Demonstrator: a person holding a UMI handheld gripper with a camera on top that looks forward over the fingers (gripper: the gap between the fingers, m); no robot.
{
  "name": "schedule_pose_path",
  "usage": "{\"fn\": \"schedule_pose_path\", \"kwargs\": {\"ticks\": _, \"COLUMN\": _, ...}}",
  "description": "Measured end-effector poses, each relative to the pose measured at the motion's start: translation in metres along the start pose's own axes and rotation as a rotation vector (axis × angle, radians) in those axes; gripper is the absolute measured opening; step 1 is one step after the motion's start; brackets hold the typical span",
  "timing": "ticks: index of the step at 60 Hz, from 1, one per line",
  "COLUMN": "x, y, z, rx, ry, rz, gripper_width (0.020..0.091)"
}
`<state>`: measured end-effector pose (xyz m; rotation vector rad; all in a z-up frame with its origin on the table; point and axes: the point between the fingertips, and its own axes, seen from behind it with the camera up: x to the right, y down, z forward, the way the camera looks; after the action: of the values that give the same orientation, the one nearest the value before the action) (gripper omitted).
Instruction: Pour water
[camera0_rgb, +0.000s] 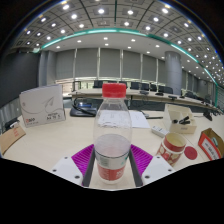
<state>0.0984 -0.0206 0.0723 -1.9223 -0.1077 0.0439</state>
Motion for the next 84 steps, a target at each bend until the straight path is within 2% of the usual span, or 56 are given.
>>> {"fn": "schedule_pose_path", "kwargs": {"ticks": 2, "x": 0.0, "y": 0.0, "z": 0.001, "rx": 0.015, "ry": 0.011, "rz": -0.008, "gripper_width": 0.0546}}
{"fn": "schedule_pose_path", "kwargs": {"ticks": 4, "x": -0.002, "y": -0.002, "z": 0.001, "rx": 0.03, "ry": 0.009, "rz": -0.008, "gripper_width": 0.0534}}
{"fn": "schedule_pose_path", "kwargs": {"ticks": 11, "x": -0.001, "y": -0.003, "z": 0.003, "rx": 0.04, "ry": -0.004, "rz": -0.005, "gripper_width": 0.0419}}
{"fn": "schedule_pose_path", "kwargs": {"ticks": 17, "x": -0.001, "y": -0.012, "z": -0.005, "rx": 0.044, "ry": -0.008, "rz": -0.01, "gripper_width": 0.0363}}
{"fn": "schedule_pose_path", "kwargs": {"ticks": 27, "x": -0.007, "y": -0.051, "z": -0.027, "rx": 0.058, "ry": -0.071, "rz": 0.15, "gripper_width": 0.0363}}
{"fn": "schedule_pose_path", "kwargs": {"ticks": 44, "x": 0.012, "y": -0.123, "z": -0.035, "rx": 0.054, "ry": -0.396, "rz": 1.14, "gripper_width": 0.0362}}
{"fn": "schedule_pose_path", "kwargs": {"ticks": 61, "x": 0.048, "y": -0.137, "z": -0.02, "rx": 0.012, "ry": -0.619, "rz": 1.854, "gripper_width": 0.0358}}
{"fn": "schedule_pose_path", "kwargs": {"ticks": 71, "x": 0.057, "y": -0.128, "z": -0.014, "rx": -0.017, "ry": -0.65, "rz": 2.032, "gripper_width": 0.0359}}
{"fn": "schedule_pose_path", "kwargs": {"ticks": 84, "x": 0.05, "y": -0.128, "z": -0.018, "rx": -0.069, "ry": -0.634, "rz": 1.903, "gripper_width": 0.0359}}
